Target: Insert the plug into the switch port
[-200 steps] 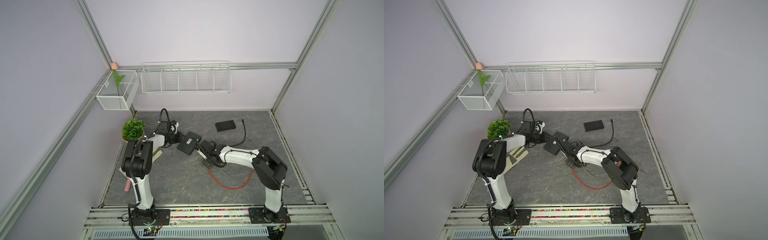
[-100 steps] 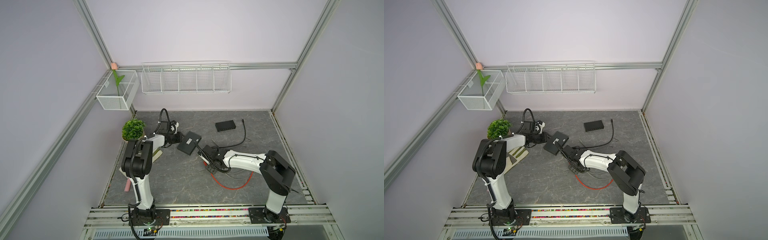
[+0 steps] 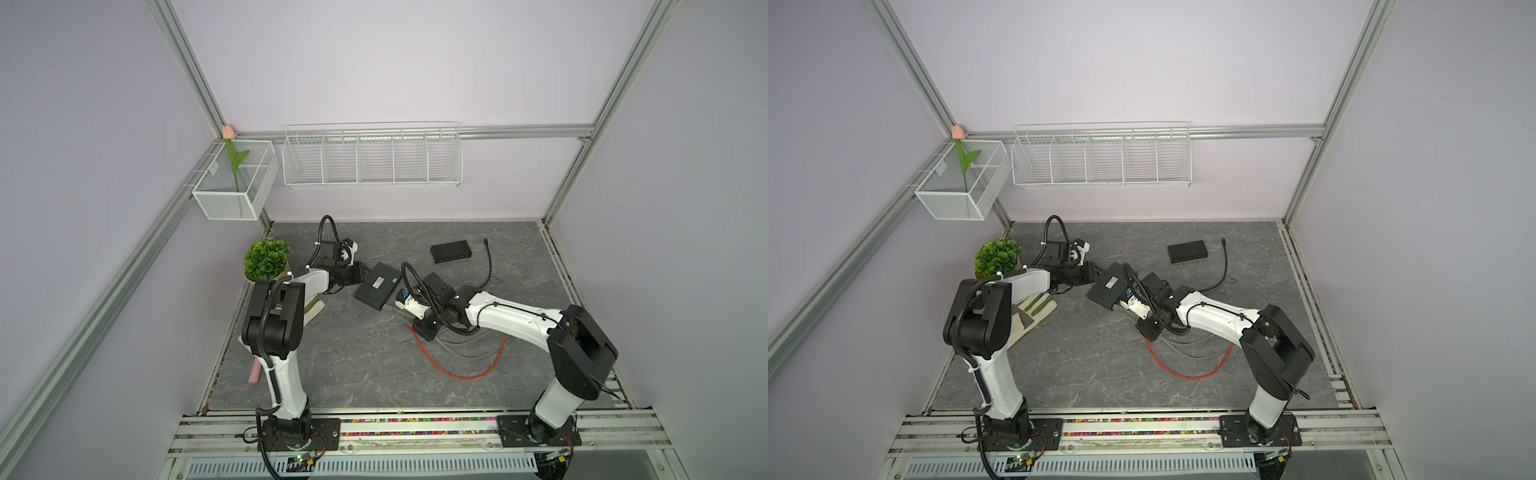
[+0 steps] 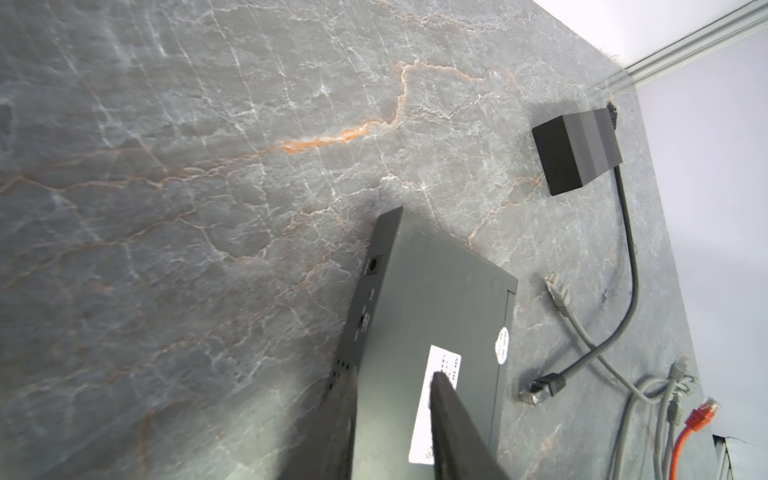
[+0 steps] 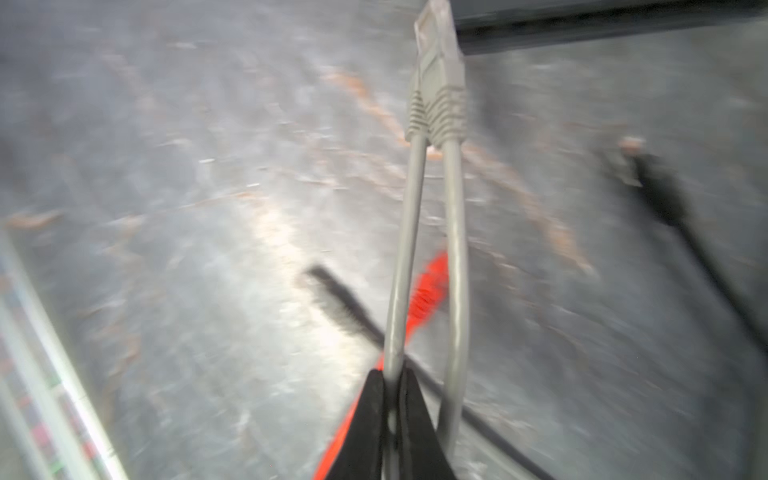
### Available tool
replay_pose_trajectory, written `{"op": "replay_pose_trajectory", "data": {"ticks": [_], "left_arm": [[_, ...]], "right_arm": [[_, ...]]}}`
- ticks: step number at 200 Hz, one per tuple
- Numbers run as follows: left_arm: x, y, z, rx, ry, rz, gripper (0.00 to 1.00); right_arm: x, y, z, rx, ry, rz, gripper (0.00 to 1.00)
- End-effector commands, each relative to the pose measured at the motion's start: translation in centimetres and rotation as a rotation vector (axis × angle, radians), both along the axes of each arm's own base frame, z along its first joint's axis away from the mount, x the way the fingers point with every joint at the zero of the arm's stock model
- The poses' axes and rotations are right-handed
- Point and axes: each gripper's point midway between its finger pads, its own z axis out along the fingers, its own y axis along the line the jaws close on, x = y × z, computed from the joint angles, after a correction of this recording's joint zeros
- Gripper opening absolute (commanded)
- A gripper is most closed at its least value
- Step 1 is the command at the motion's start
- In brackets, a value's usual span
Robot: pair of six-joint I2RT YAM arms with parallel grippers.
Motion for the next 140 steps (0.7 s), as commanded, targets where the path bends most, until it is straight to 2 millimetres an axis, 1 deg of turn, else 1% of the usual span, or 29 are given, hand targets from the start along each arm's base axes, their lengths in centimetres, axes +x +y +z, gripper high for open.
{"op": "replay_pose_trajectory", "data": {"ticks": [1, 8, 15, 18, 26, 33, 37, 42, 52, 59, 65, 71, 88, 102, 124, 140], "left_arm": [[0.0, 0.2, 1.0, -0.019, -0.019, 0.005, 0.32], [0.0, 0.2, 1.0, -0.02, -0.021, 0.005, 0.32], [0.0, 0.2, 1.1, -0.021, -0.022, 0.005, 0.32], [0.1, 0.2, 1.2, -0.02, -0.023, 0.008, 0.32], [0.1, 0.3, 1.2, -0.02, -0.023, 0.01, 0.32], [0.0, 0.3, 1.1, -0.02, -0.022, 0.01, 0.32], [0.1, 0.4, 1.1, -0.02, -0.022, 0.012, 0.32], [0.1, 0.3, 1.2, -0.021, -0.024, 0.01, 0.32], [0.0, 0.3, 1.2, -0.025, -0.024, 0.01, 0.32], [0.0, 0.4, 1.3, -0.025, -0.026, 0.011, 0.32], [0.0, 0.4, 1.3, -0.025, -0.025, 0.012, 0.32], [0.0, 0.4, 1.3, -0.025, -0.025, 0.012, 0.32], [-0.1, 0.4, 1.4, -0.025, -0.028, 0.013, 0.32], [-0.1, 0.4, 1.4, -0.025, -0.03, 0.014, 0.32], [-0.1, 0.4, 1.5, -0.027, -0.031, 0.015, 0.32], [-0.2, 0.5, 1.5, -0.025, -0.031, 0.016, 0.32]], "right_arm": [[-1.7, -0.2, -0.1, -0.015, 0.11, 0.077, 0.1], [-3.7, 0.8, 0.2, 0.014, 0.175, 0.16, 0.12], [-5.2, 1.6, 0.8, 0.05, 0.187, 0.219, 0.13], [-5.4, 1.9, 1.2, 0.068, 0.175, 0.235, 0.13], [-4.9, 2.1, 1.5, 0.078, 0.123, 0.218, 0.16], [-3.6, 1.4, 1.0, 0.035, 0.074, 0.16, 0.21], [-3.4, 0.9, 0.7, 0.007, 0.079, 0.148, 0.22], [-4.1, 0.7, 0.4, -0.007, 0.123, 0.172, 0.23], [-6.2, 1.5, 0.5, 0.026, 0.225, 0.256, 0.28], [-6.5, 2.1, 0.5, 0.043, 0.226, 0.275, 0.31], [-5.6, 2.2, 0.2, 0.033, 0.175, 0.242, 0.32], [-4.6, 1.8, -0.2, 0.005, 0.134, 0.198, 0.35], [-3.5, 1.5, -0.7, -0.042, 0.102, 0.167, 0.39], [-2.4, 2.0, -0.4, -0.054, 0.029, 0.148, 0.39], [0.5, 2.6, 0.4, -0.102, -0.118, 0.092, 0.39], [1.8, 3.4, 0.5, -0.138, -0.166, 0.1, 0.39]]}}
